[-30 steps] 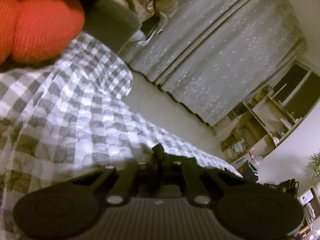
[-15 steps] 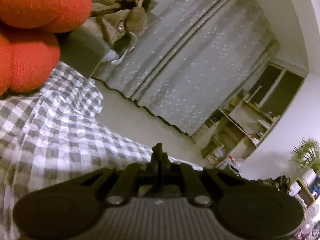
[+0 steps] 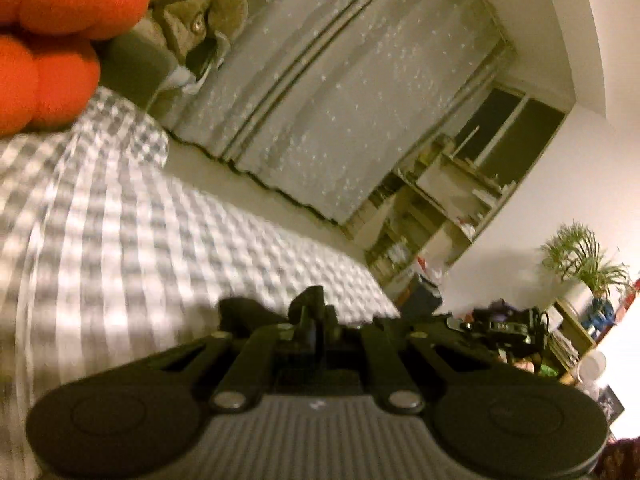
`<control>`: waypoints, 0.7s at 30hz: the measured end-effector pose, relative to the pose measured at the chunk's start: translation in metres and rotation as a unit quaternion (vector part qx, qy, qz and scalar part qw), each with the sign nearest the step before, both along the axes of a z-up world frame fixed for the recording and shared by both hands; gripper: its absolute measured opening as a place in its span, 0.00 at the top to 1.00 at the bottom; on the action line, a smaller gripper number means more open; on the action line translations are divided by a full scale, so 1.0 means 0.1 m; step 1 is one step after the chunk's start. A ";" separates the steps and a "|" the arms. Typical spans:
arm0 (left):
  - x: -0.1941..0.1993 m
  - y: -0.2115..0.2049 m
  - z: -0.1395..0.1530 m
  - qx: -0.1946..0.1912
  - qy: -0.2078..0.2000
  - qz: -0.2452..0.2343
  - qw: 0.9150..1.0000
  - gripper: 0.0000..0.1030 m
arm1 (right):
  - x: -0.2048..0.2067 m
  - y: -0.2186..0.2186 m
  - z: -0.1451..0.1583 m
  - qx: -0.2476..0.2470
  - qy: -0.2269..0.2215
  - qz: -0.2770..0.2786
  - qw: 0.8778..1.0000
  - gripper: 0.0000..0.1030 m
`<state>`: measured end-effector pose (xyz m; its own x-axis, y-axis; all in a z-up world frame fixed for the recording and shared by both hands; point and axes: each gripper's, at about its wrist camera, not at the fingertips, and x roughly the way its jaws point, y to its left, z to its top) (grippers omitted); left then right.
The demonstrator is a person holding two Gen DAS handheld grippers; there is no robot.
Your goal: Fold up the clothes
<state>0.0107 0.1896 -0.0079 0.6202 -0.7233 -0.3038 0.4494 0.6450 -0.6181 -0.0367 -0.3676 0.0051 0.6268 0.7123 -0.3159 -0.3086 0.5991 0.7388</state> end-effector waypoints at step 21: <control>-0.32 -0.06 -0.14 0.071 0.012 0.039 0.997 0.62 | -0.37 0.09 -0.20 -0.066 0.017 -0.009 0.998 0.61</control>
<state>-0.0212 0.1836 -0.0217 0.6649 -0.6212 -0.4148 0.3807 0.7596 -0.5273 -0.0733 -0.3586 -0.0147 0.6269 0.6515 -0.4274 -0.2725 0.6972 0.6631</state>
